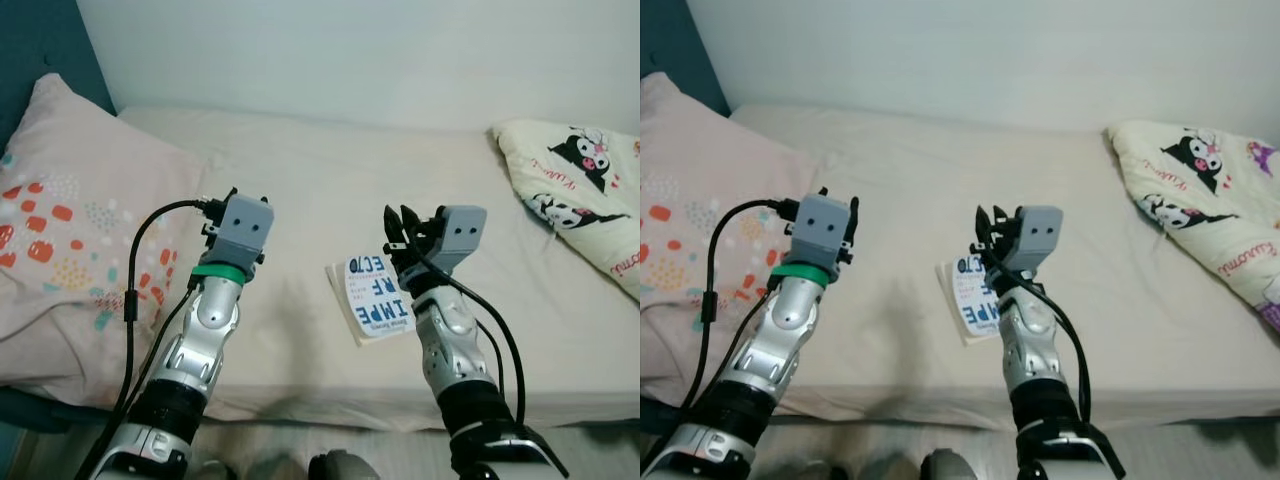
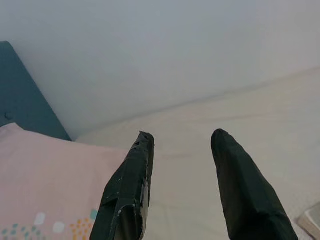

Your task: Clean up the room

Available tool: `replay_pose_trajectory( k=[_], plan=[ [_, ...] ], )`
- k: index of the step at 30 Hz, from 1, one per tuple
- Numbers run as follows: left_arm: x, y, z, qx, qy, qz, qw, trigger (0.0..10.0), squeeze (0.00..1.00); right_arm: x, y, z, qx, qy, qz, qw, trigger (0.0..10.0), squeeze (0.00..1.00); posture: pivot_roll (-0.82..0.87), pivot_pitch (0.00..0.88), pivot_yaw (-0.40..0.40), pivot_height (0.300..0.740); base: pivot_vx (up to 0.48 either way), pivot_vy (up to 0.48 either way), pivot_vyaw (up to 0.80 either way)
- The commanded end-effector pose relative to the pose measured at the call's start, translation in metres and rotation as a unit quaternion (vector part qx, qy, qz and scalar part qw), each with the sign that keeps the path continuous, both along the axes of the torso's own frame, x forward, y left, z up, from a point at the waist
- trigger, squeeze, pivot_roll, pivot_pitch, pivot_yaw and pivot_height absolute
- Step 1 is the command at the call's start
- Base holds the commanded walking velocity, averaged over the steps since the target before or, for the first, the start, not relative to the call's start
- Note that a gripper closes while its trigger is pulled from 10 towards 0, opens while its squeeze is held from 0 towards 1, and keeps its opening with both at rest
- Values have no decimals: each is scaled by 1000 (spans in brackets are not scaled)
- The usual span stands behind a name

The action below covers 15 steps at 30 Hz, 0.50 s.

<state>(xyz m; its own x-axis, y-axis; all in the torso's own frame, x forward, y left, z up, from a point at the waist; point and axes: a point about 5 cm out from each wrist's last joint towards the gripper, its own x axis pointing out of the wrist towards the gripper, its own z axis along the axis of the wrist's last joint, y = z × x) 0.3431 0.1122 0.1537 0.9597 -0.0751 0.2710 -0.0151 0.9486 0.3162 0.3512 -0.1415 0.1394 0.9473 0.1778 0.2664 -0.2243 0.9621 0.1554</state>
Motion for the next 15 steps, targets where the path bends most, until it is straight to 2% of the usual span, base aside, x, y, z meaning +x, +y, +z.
replay_pose_trajectory(
  k=[1,15],
  plan=[
    [-2,1,-5,2,7,2,1000,10000,0,-1,-2,-2,3,4,-2,1000,10000,0,-114,76,-15,635,0,0,0],
    [-5,5,-7,5,10,4,1000,10000,0,0,-2,-4,11,14,-1,1000,10000,0,-107,94,-12,600,0,0,0]
  ],
)
